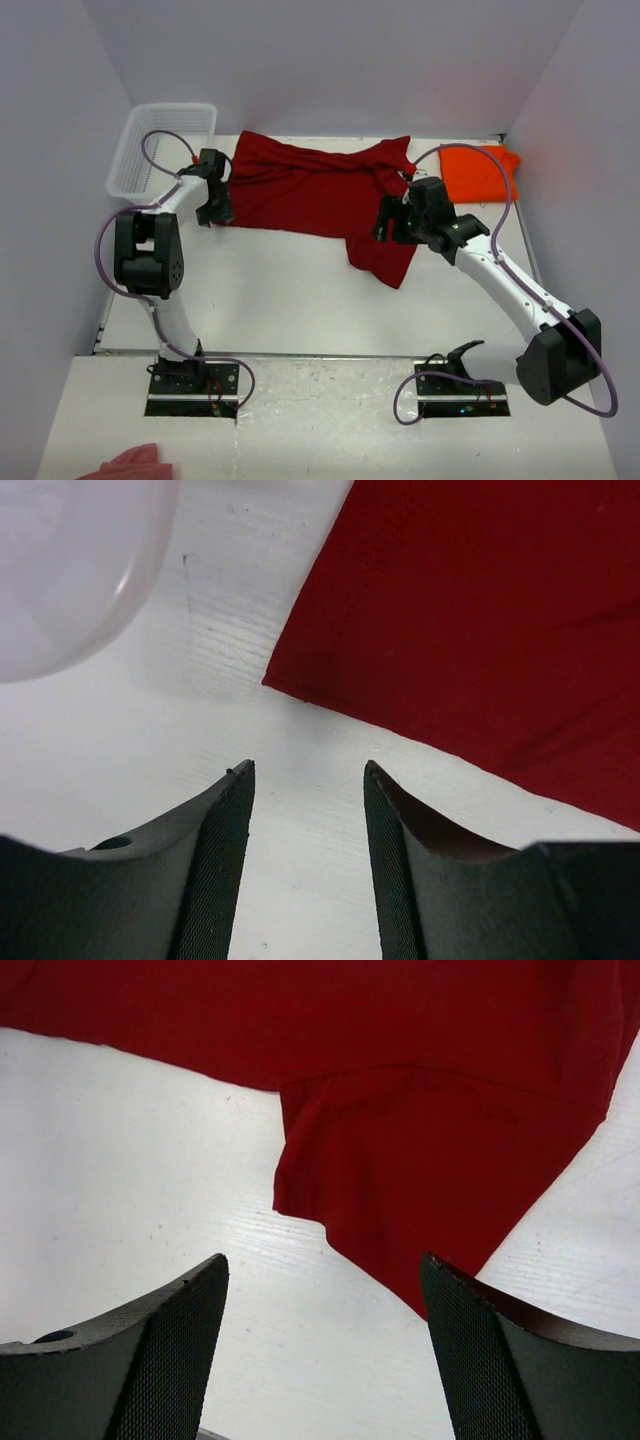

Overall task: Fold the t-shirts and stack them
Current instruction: Flatten out the tshirt

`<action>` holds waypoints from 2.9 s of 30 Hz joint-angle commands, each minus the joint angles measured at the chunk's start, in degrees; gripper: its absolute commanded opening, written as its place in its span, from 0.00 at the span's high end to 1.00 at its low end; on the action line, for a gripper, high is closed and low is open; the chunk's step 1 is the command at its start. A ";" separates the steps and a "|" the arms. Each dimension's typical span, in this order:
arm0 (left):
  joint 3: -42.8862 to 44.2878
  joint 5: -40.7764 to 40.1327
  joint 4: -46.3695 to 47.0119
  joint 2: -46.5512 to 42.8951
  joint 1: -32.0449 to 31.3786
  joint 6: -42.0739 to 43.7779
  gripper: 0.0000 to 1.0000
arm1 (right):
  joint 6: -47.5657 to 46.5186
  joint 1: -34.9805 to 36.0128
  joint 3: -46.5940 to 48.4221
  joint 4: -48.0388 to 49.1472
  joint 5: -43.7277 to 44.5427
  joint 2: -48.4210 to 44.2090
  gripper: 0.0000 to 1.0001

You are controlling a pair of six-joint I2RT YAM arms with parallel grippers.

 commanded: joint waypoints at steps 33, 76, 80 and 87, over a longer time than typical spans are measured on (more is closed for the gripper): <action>7.24 -9.15 0.75 12.30 -1.53 -1.51 0.56 | 0.89 0.16 -7.67 5.74 -4.21 -8.13 0.22; -2.86 2.80 -2.59 -9.67 -9.79 -2.30 1.00 | 22.60 -0.89 -18.31 0.64 3.96 3.37 0.41; -4.36 4.03 -1.98 -10.99 -9.79 -1.86 1.00 | 23.39 -0.80 -18.66 1.69 3.61 5.49 0.46; -8.75 5.70 0.57 -13.27 -9.79 -1.16 1.00 | 23.66 -1.59 -16.29 1.70 5.11 9.44 0.49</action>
